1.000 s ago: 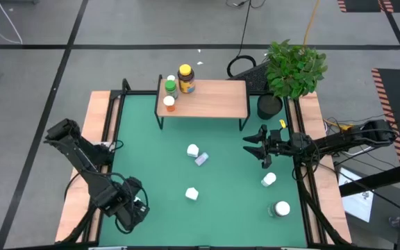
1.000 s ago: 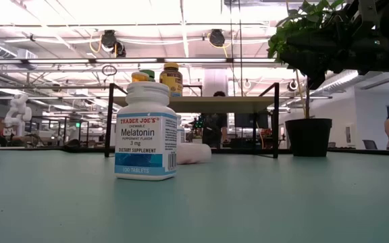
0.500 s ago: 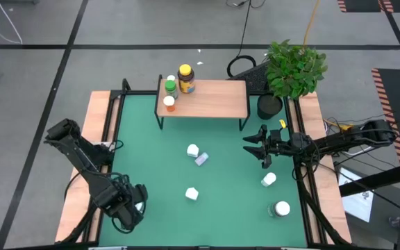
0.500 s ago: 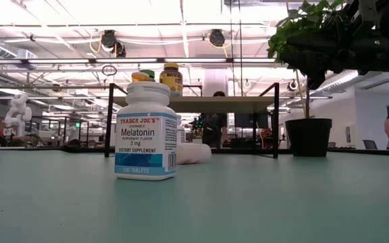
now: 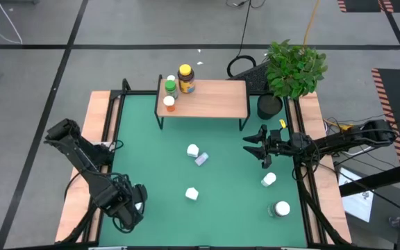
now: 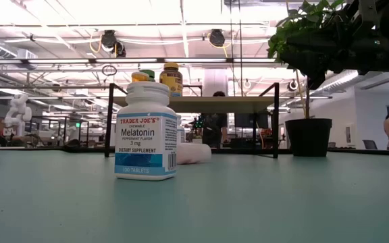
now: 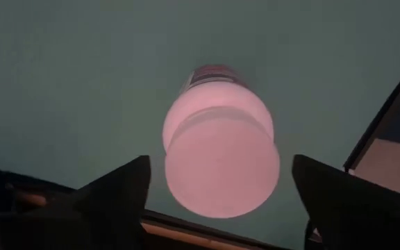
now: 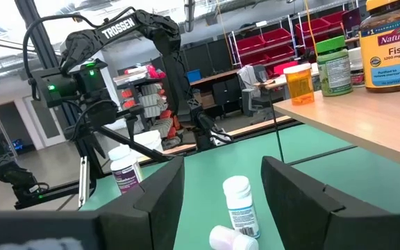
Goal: Pick and place medicine bottles onto shelf by color
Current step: Put the purple and white bottle on the shelf
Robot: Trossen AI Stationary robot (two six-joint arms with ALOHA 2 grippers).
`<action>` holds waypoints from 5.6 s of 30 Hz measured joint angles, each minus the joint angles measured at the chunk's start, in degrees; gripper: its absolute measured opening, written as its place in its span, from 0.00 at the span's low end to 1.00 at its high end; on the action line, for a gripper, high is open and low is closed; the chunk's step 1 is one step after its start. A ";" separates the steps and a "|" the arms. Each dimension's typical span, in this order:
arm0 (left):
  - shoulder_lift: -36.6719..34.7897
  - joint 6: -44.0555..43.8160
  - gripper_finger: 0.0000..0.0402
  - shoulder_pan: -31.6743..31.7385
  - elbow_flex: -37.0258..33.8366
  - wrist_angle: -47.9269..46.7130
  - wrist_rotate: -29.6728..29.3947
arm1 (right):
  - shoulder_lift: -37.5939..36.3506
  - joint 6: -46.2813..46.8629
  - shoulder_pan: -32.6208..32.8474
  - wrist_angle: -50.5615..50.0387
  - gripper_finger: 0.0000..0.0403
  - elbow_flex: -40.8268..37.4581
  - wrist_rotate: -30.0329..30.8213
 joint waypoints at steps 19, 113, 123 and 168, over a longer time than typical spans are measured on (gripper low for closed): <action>0.00 -47.37 0.93 -0.92 0.00 -0.84 1.66 | -0.01 0.03 0.00 0.00 0.46 0.00 0.00; 0.74 76.19 0.58 63.13 31.73 5.52 -5.65 | -0.01 2.19 -0.90 -4.04 0.46 0.13 0.24; 14.06 85.30 0.59 72.11 42.38 0.57 -5.46 | 0.01 3.43 -5.26 -8.92 0.46 0.13 0.07; 25.20 89.17 0.65 77.13 59.74 -11.48 -6.58 | 0.01 3.29 -5.55 -11.10 0.46 0.13 0.00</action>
